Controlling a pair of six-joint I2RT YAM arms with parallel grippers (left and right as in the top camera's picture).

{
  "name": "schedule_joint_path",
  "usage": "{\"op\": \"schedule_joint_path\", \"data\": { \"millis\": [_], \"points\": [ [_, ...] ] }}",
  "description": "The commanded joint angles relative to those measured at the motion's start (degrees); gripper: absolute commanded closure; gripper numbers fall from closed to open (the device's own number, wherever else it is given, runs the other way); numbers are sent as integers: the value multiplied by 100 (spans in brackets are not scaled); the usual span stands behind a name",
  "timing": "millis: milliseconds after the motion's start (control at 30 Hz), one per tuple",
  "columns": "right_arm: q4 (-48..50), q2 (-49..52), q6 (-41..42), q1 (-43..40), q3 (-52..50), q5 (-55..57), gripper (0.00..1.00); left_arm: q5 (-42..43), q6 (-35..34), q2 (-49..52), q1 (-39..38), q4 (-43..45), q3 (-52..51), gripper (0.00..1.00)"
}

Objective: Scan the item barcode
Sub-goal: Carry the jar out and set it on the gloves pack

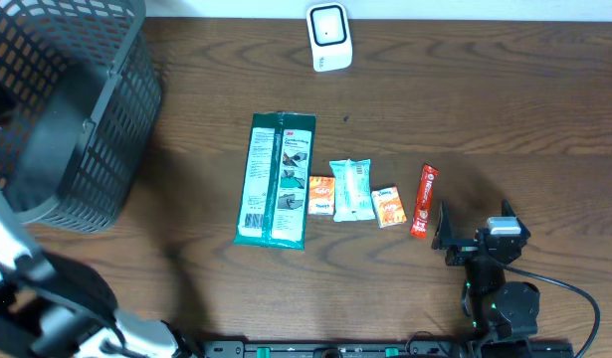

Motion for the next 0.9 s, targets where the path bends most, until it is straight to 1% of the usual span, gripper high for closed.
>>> {"op": "schedule_joint_path", "data": {
  "millis": [0, 133, 267, 333, 433, 533, 667, 700, 867],
  "points": [
    [-15, -31, -26, -33, -4, -4, 1, -37, -343, -671, -254, 52, 103, 40],
    [-15, -31, -28, -33, -4, -4, 1, 96, -625, -1414, -820, -186, 101, 40],
    [-15, -31, -28, -33, -4, -4, 1, 216, -1145, -1998, -1851, -1180, 101, 40],
    [-15, -31, -28, -33, -4, -7, 1, 195, -1316, -2090, -2448, -1762, 98, 40],
    [-15, -31, -28, -33, -4, -4, 1, 170, -1349, -2046, -3307, -2444, -28, 40],
    [-15, -31, -26, -33, -4, -4, 1, 46, -1381, -1956, -4098, -2758, -459, 40],
    [-15, -31, -28, -33, -4, -4, 1, 42, -1687, -1849, -5042, -2614, -1458, 40],
    [-15, -31, -28, -33, -4, -4, 1, 42, -1884, -1775, -5462, -2299, -2024, 40],
    [-15, -31, -28, -33, -4, -4, 1, -28, -2293, -1469, -6277, -1252, -3215, 40]
  ]
}}
